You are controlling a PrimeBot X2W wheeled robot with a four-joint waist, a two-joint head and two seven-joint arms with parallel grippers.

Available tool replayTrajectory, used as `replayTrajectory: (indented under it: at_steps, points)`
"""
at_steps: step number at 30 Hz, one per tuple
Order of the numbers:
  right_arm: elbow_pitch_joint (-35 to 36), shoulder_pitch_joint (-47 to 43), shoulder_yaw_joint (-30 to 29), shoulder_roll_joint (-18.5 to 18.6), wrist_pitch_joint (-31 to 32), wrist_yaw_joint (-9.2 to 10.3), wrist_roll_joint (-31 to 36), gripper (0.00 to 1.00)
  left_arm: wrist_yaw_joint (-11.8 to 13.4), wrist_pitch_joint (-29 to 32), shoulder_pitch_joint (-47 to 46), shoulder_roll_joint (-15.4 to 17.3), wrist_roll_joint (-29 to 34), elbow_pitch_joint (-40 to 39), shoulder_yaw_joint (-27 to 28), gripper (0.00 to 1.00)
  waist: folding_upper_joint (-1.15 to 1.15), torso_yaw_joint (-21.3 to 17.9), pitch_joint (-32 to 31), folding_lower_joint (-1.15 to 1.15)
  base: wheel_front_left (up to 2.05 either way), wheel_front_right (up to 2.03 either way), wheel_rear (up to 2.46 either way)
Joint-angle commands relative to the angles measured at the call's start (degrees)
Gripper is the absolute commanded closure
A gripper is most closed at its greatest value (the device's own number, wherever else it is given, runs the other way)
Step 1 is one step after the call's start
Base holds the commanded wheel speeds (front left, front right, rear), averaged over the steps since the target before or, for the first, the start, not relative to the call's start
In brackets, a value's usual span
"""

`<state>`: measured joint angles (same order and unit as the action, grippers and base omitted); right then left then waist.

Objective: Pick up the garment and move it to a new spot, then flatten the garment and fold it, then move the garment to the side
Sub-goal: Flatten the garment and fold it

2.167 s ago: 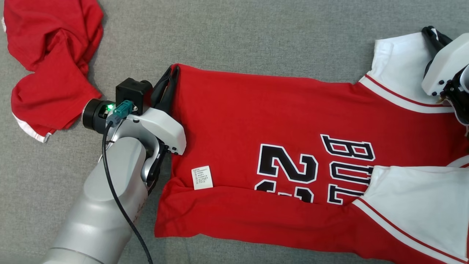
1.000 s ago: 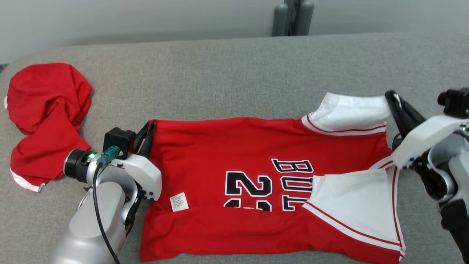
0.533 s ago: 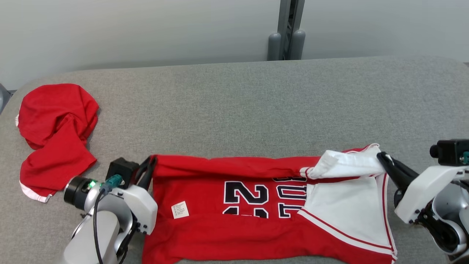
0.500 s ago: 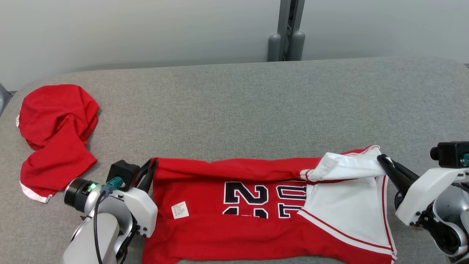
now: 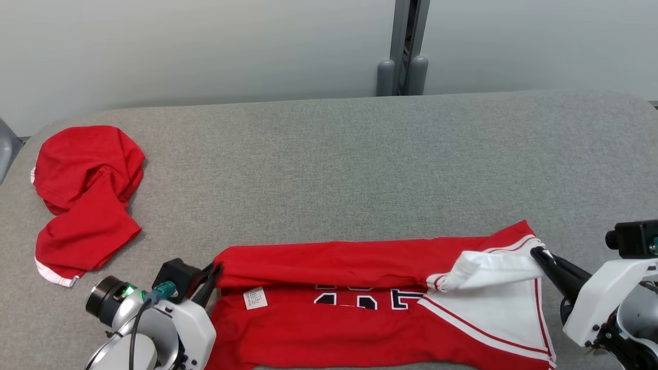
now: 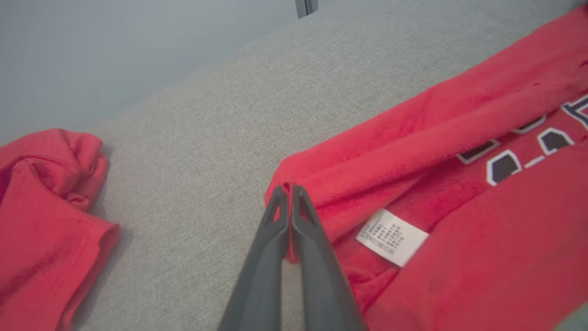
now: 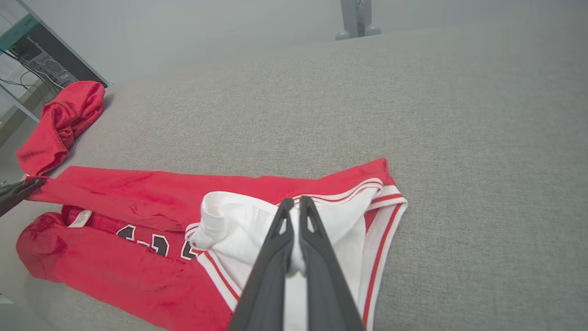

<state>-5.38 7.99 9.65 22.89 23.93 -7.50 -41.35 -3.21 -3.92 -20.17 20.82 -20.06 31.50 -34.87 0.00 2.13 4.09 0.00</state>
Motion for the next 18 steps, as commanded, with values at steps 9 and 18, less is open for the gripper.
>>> replayTrajectory:
  at_steps: [9, 18]
  points:
    - [3.60, -4.65, -2.80, -1.41, 5.69, 0.02, 1.60, 1.00, -0.07, 6.33, 5.65, 4.49, -0.45, -9.92, -1.82, 1.00, 0.00, 0.15, -0.90, 0.00, 0.00, 0.00, 0.00]
    - [3.55, -7.82, -8.12, -4.25, 14.04, 0.02, 2.36, 0.00, -0.41, 10.00, 8.33, 6.47, -2.03, -14.99, -2.75, 0.00, 0.00, 0.04, -1.20, 0.00, 0.00, 0.00, 0.00]
